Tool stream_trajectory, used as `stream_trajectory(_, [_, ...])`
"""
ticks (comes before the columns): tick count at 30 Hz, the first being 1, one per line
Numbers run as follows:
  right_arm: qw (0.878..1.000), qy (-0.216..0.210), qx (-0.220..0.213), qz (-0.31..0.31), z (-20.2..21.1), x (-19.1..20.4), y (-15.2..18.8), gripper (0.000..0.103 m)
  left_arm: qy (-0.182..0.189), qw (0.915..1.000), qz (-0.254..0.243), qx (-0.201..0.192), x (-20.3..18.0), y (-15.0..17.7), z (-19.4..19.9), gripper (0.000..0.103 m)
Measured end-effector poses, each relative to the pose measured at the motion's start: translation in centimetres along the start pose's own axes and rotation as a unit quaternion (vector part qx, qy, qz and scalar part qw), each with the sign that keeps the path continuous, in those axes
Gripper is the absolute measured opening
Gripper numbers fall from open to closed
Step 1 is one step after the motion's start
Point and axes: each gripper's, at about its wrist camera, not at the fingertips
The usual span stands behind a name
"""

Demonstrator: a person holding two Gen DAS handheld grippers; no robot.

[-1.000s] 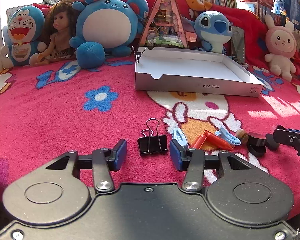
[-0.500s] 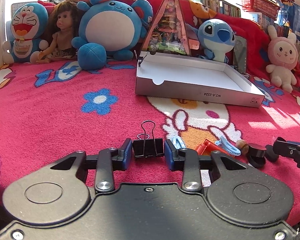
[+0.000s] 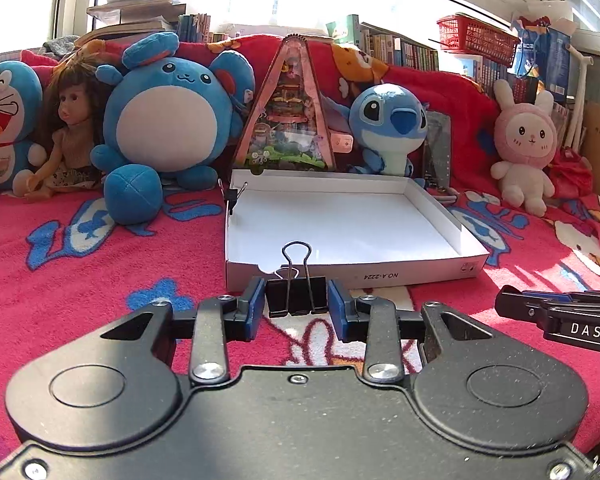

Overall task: Organize rigid objects
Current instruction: 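Carry the binder clip and black cup into the white box with both tools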

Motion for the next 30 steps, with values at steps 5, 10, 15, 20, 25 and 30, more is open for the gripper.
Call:
stream_trajectory(5, [1.0,0.001,-0.003,0.013,-1.6,-0.8,-2.9,0.038,0.02,0.9998,0.008,-0.003,-0.6,-3.0,-1.8,0.032])
stream_trajectory(10, [1.0,-0.016,0.011,-0.008,-4.0,-2.3,-5.7,0.038,0.028,0.9996,0.007,0.005,-1.8,-5.2,-4.6,0.032])
stream_trajectory(15, [0.999,-0.015,0.026,-0.01,-6.8,-3.1,-7.9,0.038,0.043,0.9976,0.018,0.051,-2.9,-6.6,-9.1,0.032])
stream_trajectory(20, [0.999,-0.001,0.051,-0.011,-9.7,-3.6,-9.4,0.038,0.02,0.9978,0.007,0.062,-4.0,-7.0,-12.5,0.032])
stream_trajectory(25, [0.998,0.006,0.068,-0.012,-12.1,-3.6,-9.8,0.038,0.007,0.9967,0.008,0.081,-4.3,-6.4,-14.9,0.032])
stream_trajectory(30, [0.997,0.012,0.08,-0.013,-14.4,-3.7,-9.8,0.038,-0.003,0.996,0.008,0.089,-4.4,-6.1,-16.4,0.033])
Point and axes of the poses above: each gripper's, at about its wrist camera, not at the fingertips, and z roughly against the way its jaws point, x to its left, y to its underside, and after that the axes turned 9 degrees about -y, right-handed
